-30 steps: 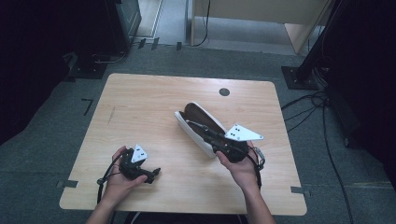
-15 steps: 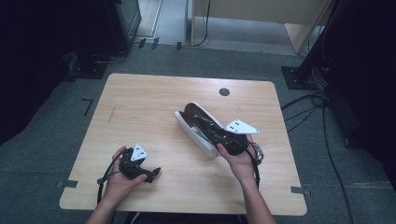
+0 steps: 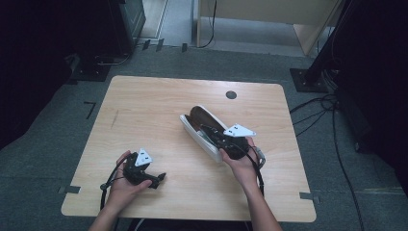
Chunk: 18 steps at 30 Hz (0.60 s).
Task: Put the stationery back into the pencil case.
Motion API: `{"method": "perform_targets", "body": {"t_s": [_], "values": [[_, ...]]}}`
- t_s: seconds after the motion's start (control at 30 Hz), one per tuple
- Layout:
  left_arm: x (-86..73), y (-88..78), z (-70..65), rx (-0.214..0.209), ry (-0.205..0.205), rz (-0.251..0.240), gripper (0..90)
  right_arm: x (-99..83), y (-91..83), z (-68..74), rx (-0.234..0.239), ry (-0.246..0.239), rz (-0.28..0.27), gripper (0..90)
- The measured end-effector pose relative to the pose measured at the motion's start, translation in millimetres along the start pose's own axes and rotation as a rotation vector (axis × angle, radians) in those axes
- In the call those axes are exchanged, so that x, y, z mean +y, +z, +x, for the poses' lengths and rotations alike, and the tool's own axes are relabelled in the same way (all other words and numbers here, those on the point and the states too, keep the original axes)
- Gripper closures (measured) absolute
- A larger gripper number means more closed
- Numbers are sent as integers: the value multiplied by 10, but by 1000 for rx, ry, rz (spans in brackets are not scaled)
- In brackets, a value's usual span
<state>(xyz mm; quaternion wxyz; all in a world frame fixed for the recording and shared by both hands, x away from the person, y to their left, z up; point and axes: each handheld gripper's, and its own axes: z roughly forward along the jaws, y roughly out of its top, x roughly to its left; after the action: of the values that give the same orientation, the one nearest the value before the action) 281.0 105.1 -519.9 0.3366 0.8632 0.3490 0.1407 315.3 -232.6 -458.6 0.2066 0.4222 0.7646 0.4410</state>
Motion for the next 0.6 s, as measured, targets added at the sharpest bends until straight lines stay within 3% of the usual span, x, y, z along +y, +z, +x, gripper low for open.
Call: {"method": "perform_targets", "body": {"t_s": [0.3, 0.6], "values": [[1, 2, -1, -1, 1, 0, 0, -60, 86, -22, 20, 13, 98, 740], [2, 2, -2, 0, 1, 0, 0, -72, 70, -62, 26, 25, 117, 709]]}}
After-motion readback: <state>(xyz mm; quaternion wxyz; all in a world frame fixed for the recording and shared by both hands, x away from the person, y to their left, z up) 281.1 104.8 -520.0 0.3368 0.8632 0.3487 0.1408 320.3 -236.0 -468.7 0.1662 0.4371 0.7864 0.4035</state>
